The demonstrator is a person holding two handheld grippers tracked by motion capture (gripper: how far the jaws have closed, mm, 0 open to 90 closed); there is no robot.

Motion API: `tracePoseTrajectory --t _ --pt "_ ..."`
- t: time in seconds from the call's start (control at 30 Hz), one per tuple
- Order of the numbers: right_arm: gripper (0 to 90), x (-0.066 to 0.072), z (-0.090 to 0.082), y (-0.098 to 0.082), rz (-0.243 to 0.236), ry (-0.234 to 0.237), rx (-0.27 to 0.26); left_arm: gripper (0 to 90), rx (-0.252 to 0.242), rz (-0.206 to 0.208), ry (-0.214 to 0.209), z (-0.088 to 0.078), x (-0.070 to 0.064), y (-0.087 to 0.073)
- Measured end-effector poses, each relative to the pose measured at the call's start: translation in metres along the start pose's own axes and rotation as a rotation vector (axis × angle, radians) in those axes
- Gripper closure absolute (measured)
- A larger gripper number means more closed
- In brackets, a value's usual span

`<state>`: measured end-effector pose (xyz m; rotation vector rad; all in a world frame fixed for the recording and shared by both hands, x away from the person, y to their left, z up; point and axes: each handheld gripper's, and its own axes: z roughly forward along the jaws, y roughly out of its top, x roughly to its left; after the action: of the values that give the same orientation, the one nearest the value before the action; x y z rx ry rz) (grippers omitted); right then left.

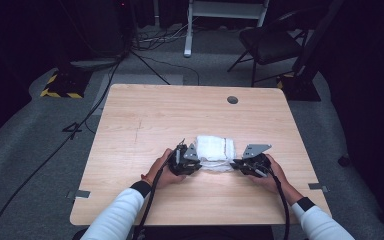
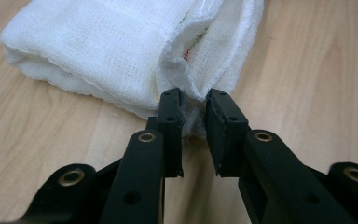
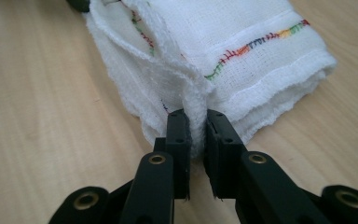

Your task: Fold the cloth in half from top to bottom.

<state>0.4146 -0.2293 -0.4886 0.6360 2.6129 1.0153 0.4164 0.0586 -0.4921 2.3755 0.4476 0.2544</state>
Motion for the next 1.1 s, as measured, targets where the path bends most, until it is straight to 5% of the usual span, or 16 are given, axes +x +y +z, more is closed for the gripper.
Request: tracePoseTrajectory --t 0.23,0.73,1.1 --pt "80.0 -0.015 0.009 0.006 0.022 -0.036 -0.006 76.0 -0.011 -0.034 0.013 0.005 0.016 0.002" --pt "67.1 -0.012 -0.012 0.008 0.010 -0.035 -0.034 70.0 -0.056 -0.045 0.023 -0.018 0.013 -0.001" --pt "41.7 -0.009 -0.026 0.013 0.021 -0.018 -0.024 57.1 -0.044 -0.029 0.050 -0.029 0.001 0.005"
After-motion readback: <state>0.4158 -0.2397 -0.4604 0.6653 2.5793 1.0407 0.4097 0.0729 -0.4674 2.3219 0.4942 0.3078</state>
